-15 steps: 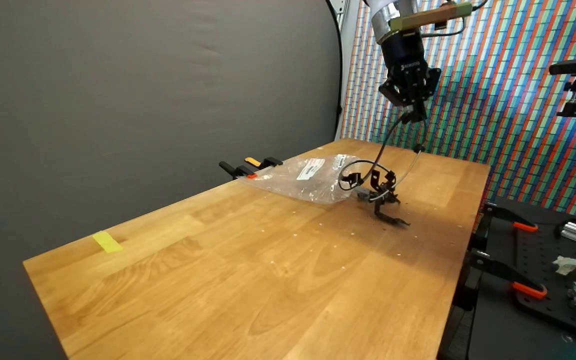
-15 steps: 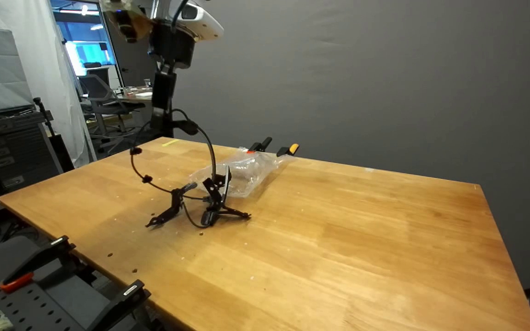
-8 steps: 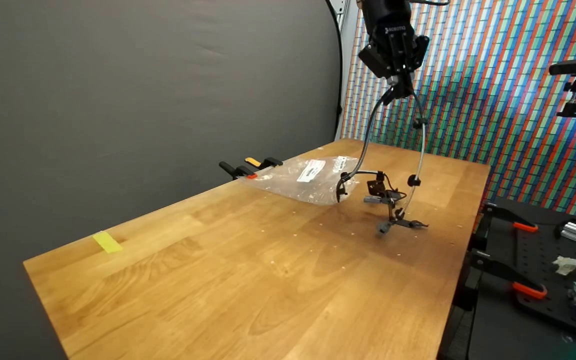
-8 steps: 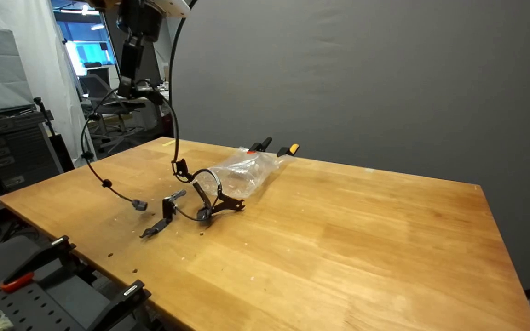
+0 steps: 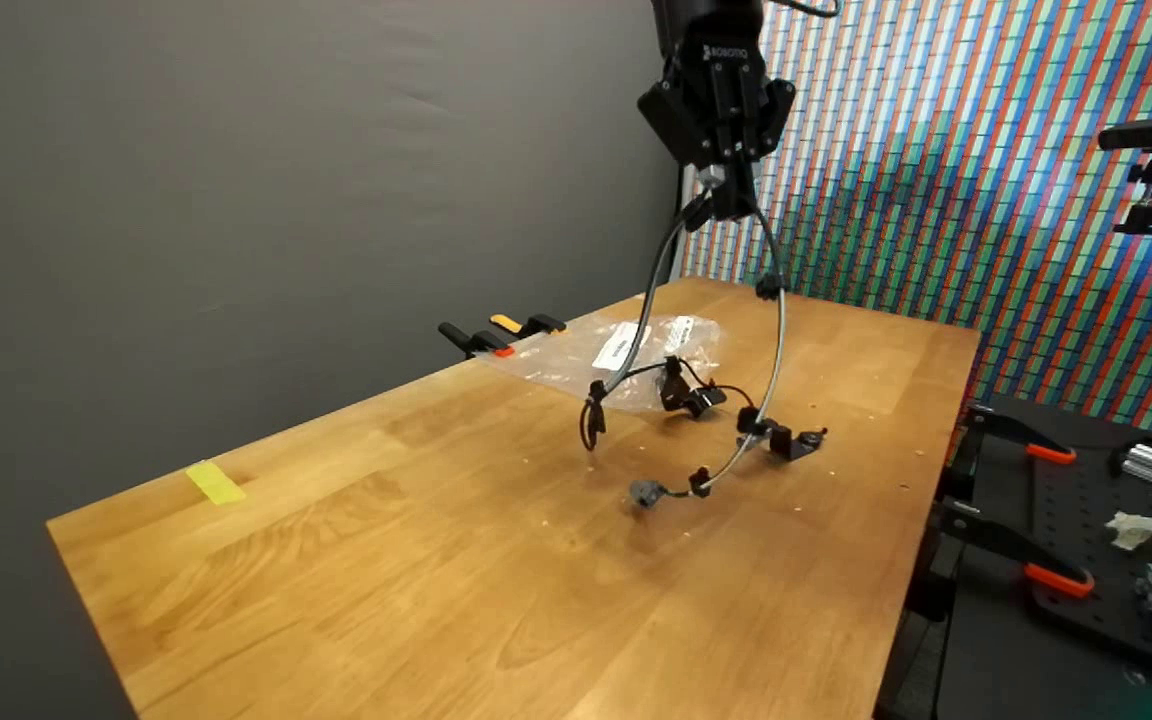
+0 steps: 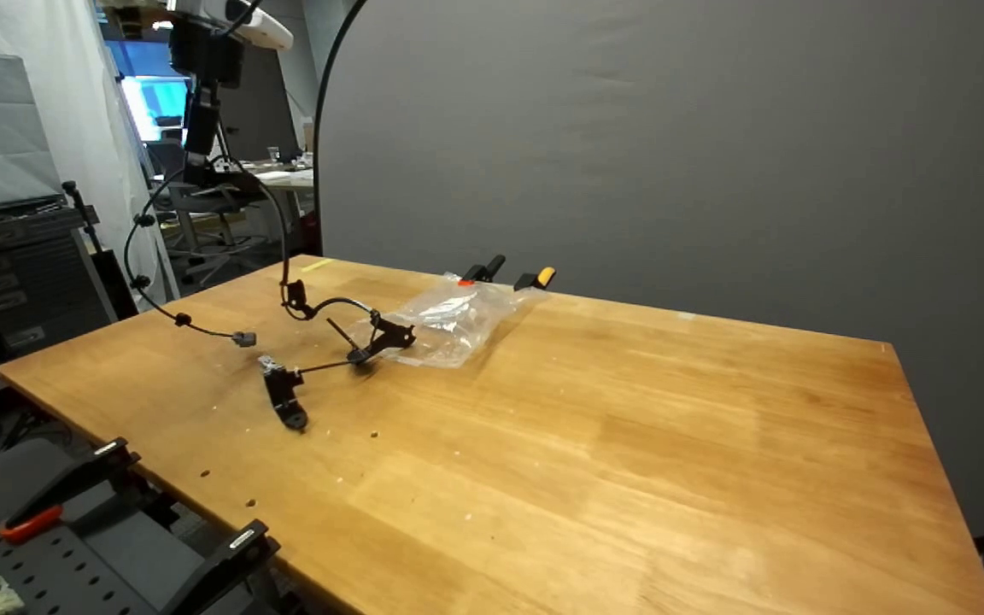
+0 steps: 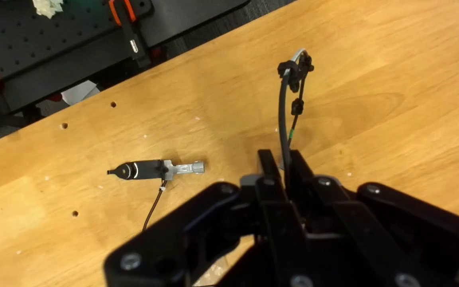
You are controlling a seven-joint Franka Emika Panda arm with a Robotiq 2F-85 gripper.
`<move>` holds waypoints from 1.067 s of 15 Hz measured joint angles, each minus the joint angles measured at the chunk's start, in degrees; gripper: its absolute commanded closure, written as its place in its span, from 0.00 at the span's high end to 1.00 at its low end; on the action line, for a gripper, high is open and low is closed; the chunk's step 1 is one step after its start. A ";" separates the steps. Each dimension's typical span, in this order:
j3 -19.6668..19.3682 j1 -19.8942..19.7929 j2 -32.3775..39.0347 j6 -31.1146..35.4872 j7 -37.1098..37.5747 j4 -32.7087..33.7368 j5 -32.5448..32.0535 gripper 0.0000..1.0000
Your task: Remove the black object from the plastic.
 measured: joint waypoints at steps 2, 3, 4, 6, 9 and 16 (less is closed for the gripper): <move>0.10 0.54 3.76 2.31 -0.01 -0.49 -0.24 0.03; 0.05 0.55 5.94 3.53 -0.01 -0.72 -0.61 0.03; -0.19 0.56 8.28 4.76 -0.01 -0.79 -1.12 0.03; -1.15 0.56 12.89 7.64 -0.01 -0.68 -2.57 0.03; -3.11 0.59 18.06 11.03 0.08 0.20 -3.86 0.03; -5.83 1.88 22.44 17.62 1.12 4.50 -6.99 0.52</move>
